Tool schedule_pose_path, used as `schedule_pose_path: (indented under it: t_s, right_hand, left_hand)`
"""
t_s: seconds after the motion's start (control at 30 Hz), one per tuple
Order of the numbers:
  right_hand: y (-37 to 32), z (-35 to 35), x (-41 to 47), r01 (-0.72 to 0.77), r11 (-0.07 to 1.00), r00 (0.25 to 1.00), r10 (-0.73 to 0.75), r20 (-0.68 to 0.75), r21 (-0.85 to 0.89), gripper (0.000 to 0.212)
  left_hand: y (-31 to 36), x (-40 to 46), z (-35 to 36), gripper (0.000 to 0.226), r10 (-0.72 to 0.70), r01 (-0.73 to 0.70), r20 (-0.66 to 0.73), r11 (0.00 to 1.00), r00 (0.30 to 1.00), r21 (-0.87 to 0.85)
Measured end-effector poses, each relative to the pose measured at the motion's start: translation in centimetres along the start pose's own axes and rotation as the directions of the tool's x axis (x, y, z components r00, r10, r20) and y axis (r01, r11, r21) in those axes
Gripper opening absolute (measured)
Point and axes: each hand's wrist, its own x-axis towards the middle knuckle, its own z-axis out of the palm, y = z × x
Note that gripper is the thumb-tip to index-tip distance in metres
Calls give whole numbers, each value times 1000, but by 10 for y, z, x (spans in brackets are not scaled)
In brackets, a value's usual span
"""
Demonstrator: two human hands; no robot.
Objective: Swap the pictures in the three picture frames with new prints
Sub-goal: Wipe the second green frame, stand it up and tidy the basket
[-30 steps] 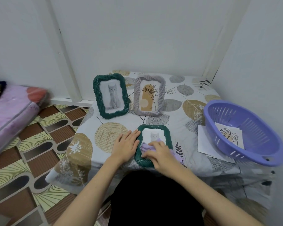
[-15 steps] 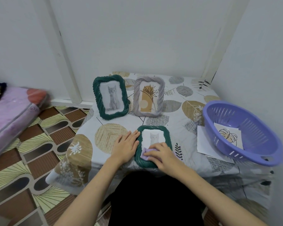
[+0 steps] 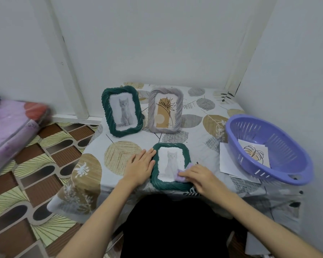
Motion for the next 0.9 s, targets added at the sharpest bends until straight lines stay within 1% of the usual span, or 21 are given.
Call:
schedule_pose_path:
  t_s: [0.07,0.13,0.23,0.3,0.37,0.43,0.47,0.5,0.6,0.67,0.73,0.83,0.87,0.9]
  right_hand:
    - [1,10,9,-60,998,997,58,-52,-35,29]
    - [-14,25,8,-94,995,991,90,-98,-37,32]
    - [-21,24,-12,-2,999,995,-2,-103,-34,29]
    - [-6,14,-12,13,997,995,-20,-100,-75,32]
    - [5,13,1,-40,994,992,27,-121,-103,36]
    - [-2,23,13,-119,990,980,104,-171,-80,32]
    - [-9,28,12,-133,989,975,119,-190,-62,29]
    - [-15,31,6,-117,992,976,107,-192,-45,25]
    - [-17,21,-17,-21,997,988,10,-153,-69,24]
    - [-5,13,-17,-34,992,988,15,-155,-125,27]
    - [7,10,3,-121,980,983,96,-156,-158,27]
    - [6,13,41,-340,930,938,324,-122,-141,30]
    - [4,16,47,-379,915,925,368,-98,-138,28]
    - [2,18,47,-380,913,925,372,-77,-147,26]
  left_hand:
    - [0,0,1,46,-2,2,-6,1000,1000,3]
    - [-1,0,2,47,-5,5,-8,1000,1000,17]
    - [-1,0,1,51,3,-3,-1,1000,1000,19]
    - [-1,1,1,47,8,-8,1,1000,1000,13]
    - [-1,0,2,46,4,-3,-10,1000,1000,10]
    - [-1,0,3,49,-2,2,-13,1000,1000,24]
    - [-1,0,3,53,-3,3,-15,1000,1000,28]
    - [0,0,3,55,-2,3,-14,999,1000,33]
    - [0,0,2,46,0,1,-14,1000,1000,24]
    - [0,0,1,46,1,-1,-13,1000,1000,6]
    - [0,1,0,46,1,-1,-5,1000,1000,7]
    - [0,1,0,46,-1,1,-3,1000,1000,16]
    - [0,1,0,46,-1,1,-5,1000,1000,14]
    - [-1,1,1,46,-1,1,-7,1000,1000,11]
